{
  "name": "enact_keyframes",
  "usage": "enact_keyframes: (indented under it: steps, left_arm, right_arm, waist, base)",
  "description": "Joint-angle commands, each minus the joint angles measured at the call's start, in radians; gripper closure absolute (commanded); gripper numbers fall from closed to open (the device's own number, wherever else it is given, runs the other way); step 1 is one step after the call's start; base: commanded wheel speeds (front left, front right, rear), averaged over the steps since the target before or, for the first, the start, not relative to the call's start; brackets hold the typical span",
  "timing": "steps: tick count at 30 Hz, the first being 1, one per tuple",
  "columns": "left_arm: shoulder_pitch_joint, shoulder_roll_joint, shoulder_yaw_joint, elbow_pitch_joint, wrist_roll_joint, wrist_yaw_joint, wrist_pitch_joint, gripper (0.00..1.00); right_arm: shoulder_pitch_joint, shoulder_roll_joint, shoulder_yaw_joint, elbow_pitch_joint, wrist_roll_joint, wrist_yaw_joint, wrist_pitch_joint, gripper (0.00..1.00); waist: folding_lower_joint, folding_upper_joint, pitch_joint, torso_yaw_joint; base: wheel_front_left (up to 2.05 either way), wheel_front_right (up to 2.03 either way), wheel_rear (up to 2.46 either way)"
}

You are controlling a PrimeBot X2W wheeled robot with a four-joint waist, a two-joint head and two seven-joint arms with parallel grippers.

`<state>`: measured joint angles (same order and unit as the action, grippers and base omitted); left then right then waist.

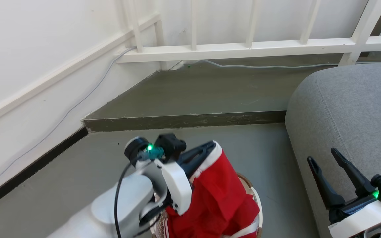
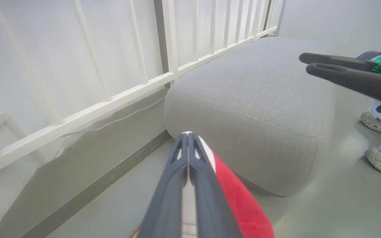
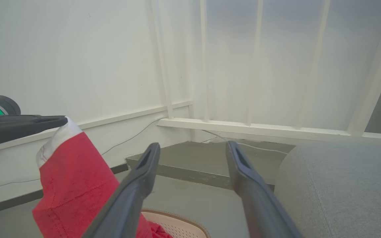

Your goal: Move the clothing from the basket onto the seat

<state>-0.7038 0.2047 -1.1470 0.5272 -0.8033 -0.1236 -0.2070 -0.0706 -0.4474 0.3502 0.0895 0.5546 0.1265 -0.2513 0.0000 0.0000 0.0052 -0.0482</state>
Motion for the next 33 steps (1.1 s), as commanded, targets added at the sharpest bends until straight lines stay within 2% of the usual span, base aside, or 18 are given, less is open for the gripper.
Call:
enact_keyframes:
  steps: [1,20,27,33]
  left_arm:
    - [-0.067,0.022,0.024,-0.027,-0.022,-0.007,0.003,1.00]
    - [-0.313,0.103,-0.029,-0.166,-0.255,-0.007,0.140,1.00]
    - [-0.363,0.112,-0.027,-0.177,-0.280,-0.007,0.161,1.00]
    - [-0.400,0.093,-0.028,-0.174,-0.283,-0.006,0.182,1.00]
  right_arm:
    - [-0.006,-0.020,0.012,-0.015,-0.005,0.004,-0.011,0.00]
    - [-0.010,-0.016,0.034,-0.031,-0.002,0.004,-0.011,0.00]
    - [-0.020,-0.026,0.063,-0.057,0.001,0.004,-0.011,0.00]
    - [-0.067,-0.059,0.138,-0.112,0.006,0.004,-0.011,0.00]
  waist:
    - [0.0001,0.0000,-0.001,0.001]
    - [0.0001,0.0000,0.018,0.011]
    - [0.0001,0.0000,0.037,0.013]
    - [0.0001,0.0000,0.059,0.015]
  base:
    - [0.00,0.00,0.00]
    - [0.00,0.00,0.00]
    - [0.00,0.00,0.00]
    - [0.00,0.00,0.00]
